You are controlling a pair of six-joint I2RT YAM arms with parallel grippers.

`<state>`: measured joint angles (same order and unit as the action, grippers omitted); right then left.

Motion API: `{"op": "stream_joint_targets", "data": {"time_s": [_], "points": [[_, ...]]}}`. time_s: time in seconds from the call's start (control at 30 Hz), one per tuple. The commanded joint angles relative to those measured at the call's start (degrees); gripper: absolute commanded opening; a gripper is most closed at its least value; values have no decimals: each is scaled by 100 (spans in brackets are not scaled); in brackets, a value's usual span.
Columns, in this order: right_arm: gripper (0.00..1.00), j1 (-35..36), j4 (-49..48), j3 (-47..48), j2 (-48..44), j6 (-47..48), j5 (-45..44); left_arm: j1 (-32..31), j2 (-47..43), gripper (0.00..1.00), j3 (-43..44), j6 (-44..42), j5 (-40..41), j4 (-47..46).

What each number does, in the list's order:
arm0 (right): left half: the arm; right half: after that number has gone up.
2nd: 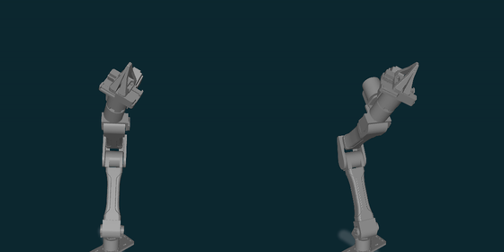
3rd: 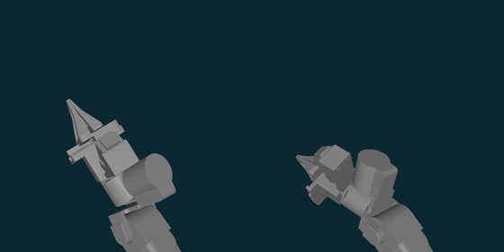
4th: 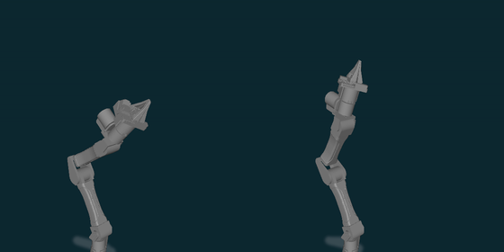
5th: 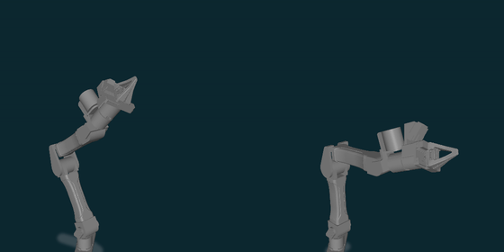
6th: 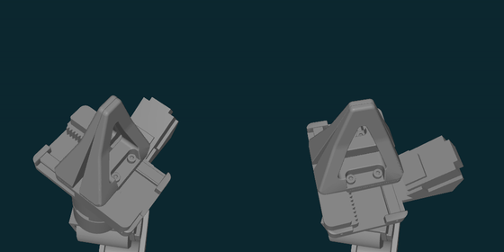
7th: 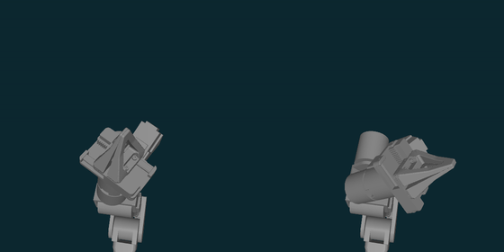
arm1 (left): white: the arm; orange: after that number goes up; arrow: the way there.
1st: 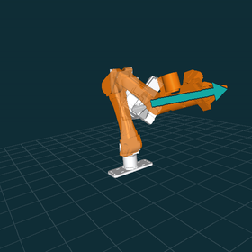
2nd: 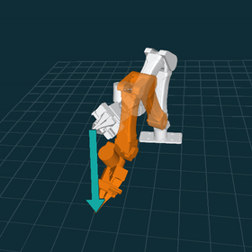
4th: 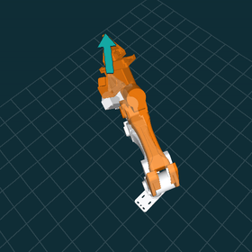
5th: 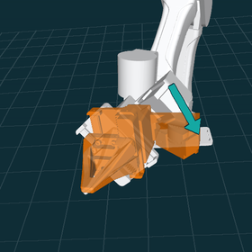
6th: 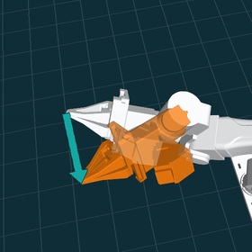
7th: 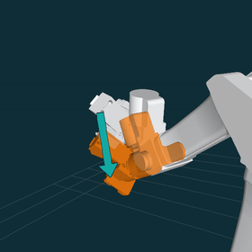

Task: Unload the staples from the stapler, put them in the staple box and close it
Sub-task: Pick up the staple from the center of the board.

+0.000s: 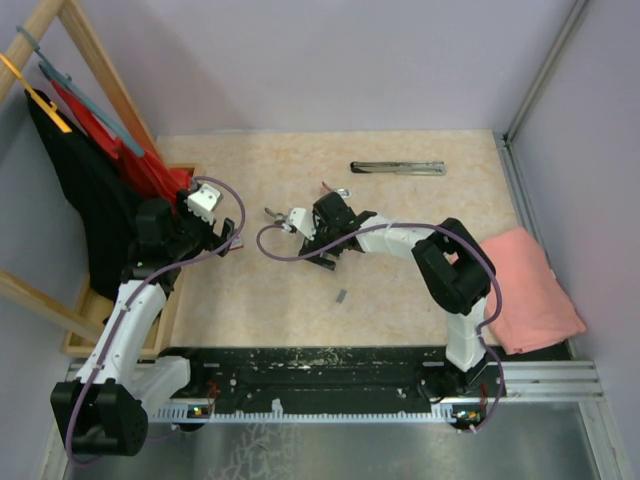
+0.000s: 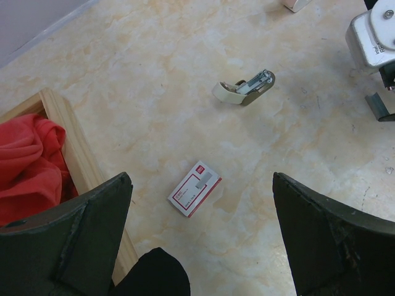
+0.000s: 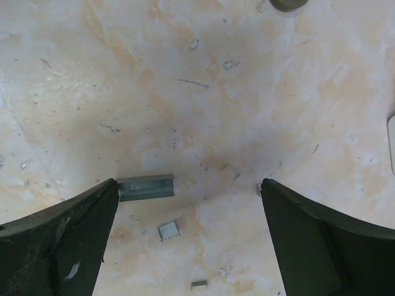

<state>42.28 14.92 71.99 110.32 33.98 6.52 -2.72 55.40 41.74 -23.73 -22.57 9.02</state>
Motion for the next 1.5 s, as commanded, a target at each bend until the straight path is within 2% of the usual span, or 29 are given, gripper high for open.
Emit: {"op": "stream_joint_targets", "data": {"time_s": [0.0,0.27,0.7,1.17,1.33,1.47], "points": [[98,44,-232,-59,178,100,-456,65,-76,99,85,96,-112,-42],[99,-19,-223,-58,98,175,-646,62,-64,99,91,96,-134,-36],[99,-447,246,129,-76,271,-235,75,-36,99,95,105,-165,-31],[99,-813,482,319,-33,310,-162,87,-46,99,106,109,-187,-18],[99,-844,783,644,-92,-32,464,103,-44,99,98,105,-195,-21],[98,-874,838,902,-87,-571,426,114,-45,99,98,105,-212,-20]]}}
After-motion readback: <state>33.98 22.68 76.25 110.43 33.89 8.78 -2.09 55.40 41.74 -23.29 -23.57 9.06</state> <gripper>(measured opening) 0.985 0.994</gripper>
